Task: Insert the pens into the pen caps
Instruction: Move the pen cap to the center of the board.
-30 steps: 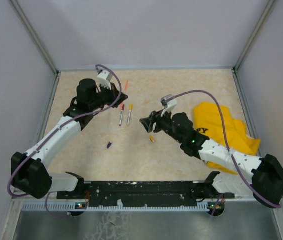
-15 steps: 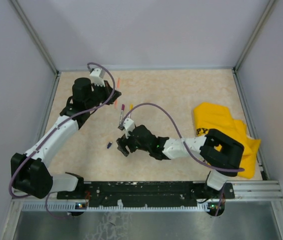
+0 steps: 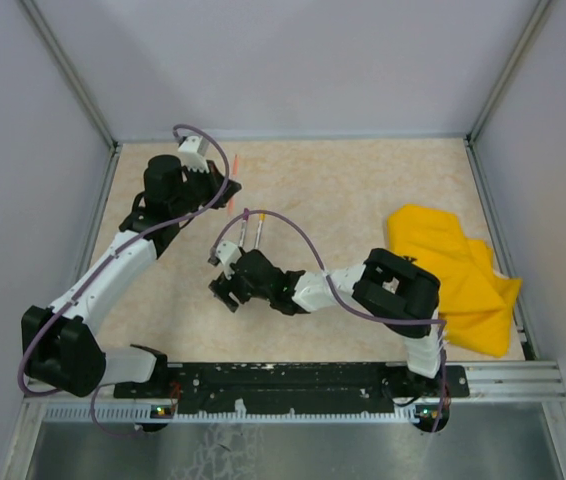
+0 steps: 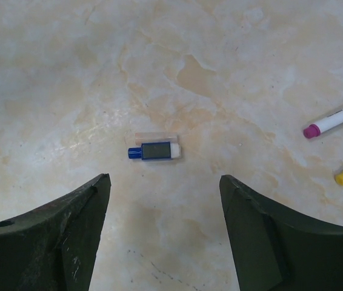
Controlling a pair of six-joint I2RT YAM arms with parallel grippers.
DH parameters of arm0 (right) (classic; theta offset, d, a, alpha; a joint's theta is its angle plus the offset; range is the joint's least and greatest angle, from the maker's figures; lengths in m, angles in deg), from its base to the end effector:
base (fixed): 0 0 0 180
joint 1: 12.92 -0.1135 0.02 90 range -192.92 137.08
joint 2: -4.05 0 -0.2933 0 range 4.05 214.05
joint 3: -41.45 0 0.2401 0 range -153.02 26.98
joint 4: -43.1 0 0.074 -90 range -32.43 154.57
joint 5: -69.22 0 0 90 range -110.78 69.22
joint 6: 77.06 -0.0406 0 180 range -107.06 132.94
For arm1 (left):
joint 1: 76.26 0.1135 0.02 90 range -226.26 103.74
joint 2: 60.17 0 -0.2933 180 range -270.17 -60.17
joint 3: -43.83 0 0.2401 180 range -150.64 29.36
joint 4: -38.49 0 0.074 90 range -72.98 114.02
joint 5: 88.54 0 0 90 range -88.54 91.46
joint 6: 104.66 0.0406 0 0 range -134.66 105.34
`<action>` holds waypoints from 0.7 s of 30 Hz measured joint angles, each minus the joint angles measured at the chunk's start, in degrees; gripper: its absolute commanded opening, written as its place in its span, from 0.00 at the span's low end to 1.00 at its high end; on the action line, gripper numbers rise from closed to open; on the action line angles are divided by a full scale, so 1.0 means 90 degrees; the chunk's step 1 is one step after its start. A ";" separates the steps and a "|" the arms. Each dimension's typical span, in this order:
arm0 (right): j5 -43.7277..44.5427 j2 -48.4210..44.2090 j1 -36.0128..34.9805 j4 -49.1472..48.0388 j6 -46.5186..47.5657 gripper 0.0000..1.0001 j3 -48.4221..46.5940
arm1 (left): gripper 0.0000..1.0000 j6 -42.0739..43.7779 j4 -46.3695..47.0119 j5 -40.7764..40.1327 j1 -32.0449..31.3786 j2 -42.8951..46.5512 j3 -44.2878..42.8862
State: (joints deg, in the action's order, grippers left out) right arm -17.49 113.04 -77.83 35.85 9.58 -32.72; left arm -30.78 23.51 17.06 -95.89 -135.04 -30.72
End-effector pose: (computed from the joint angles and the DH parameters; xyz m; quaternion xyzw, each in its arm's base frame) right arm 0.1777 0.3740 0.2007 -0.4246 0.7421 0.2704 0.4426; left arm 0.2720 -0.1086 0.3654 0.1064 0.7847 -0.2872 0.5389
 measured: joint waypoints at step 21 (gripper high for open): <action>0.0423 0.0986 -0.0279 0.0775 0.0384 0.65 -0.1110 | 0.00 0.0000 -0.0046 0.0015 0.0083 0.0000 0.0000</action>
State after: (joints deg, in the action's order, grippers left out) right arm -13.69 121.91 -80.34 42.83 13.04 -42.71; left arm -30.78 23.09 17.19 -95.15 -135.04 -30.72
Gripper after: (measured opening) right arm 0.663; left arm 0.041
